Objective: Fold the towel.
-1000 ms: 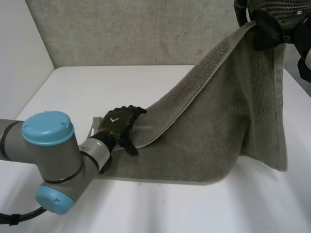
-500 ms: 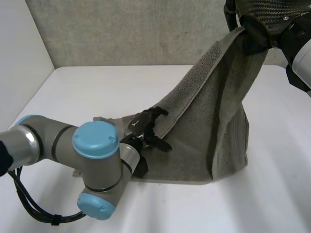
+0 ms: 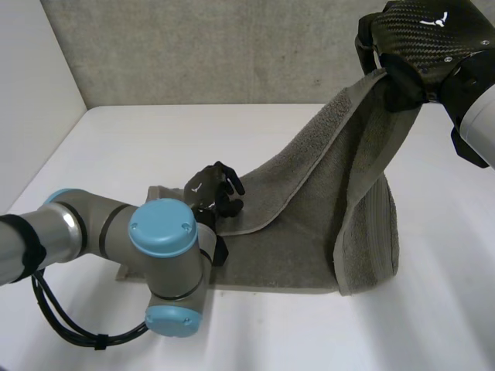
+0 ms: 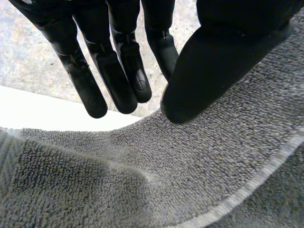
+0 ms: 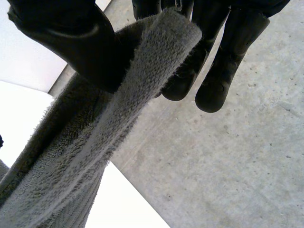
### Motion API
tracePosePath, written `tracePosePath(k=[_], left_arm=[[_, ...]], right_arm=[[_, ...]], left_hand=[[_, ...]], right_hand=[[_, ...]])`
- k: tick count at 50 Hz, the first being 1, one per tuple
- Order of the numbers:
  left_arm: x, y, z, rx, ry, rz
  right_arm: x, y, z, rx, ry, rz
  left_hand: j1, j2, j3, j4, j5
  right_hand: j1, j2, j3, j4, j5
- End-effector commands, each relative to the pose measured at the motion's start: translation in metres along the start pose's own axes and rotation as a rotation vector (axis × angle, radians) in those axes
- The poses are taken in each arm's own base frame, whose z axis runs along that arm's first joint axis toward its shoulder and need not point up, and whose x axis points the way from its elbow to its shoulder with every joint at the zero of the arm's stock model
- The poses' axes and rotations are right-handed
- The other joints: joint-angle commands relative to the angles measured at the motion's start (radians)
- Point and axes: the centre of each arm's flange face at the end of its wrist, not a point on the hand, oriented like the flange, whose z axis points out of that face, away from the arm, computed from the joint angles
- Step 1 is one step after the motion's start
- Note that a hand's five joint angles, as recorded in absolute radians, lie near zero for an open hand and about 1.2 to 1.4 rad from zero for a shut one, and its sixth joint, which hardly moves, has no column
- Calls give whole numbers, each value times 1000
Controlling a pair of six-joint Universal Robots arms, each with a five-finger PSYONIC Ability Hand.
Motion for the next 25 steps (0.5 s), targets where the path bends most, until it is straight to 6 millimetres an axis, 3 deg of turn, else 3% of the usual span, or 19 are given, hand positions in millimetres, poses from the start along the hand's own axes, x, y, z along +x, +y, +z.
tracePosePath(k=[1,7,9,15,17,25], left_arm=[[5,-16,-15,-27,39,58],[-17,-40,-8,-11,12,223],[-35,-54,-7,-15,-2,394],[-51,-59,-6,-62,40,668],[-65,-62,-6,-109,34,805],[-85,-52,-7,-215,16,951]], right_arm=[[2,-1,1,5,6,-1],[2,3,2,-8,3,1],[0,11,2,-33,-5,5],[-2,22,3,-47,-5,8],[3,29,5,-49,14,5],[6,44,9,-82,19,9]], left_hand=[[-380,-379,-379,-397,-399],[-487,-486,-486,-504,-505],[-522,-521,-521,-539,-540],[-519,-518,-518,-536,-537],[-507,-506,-506,-525,-526],[-428,-427,-427,-445,-447]], right_hand=[[54,65,54,56,49],[54,65,54,56,49],[54,65,54,56,49],[54,65,54,56,49],[54,65,54,56,49],[54,65,54,56,49]])
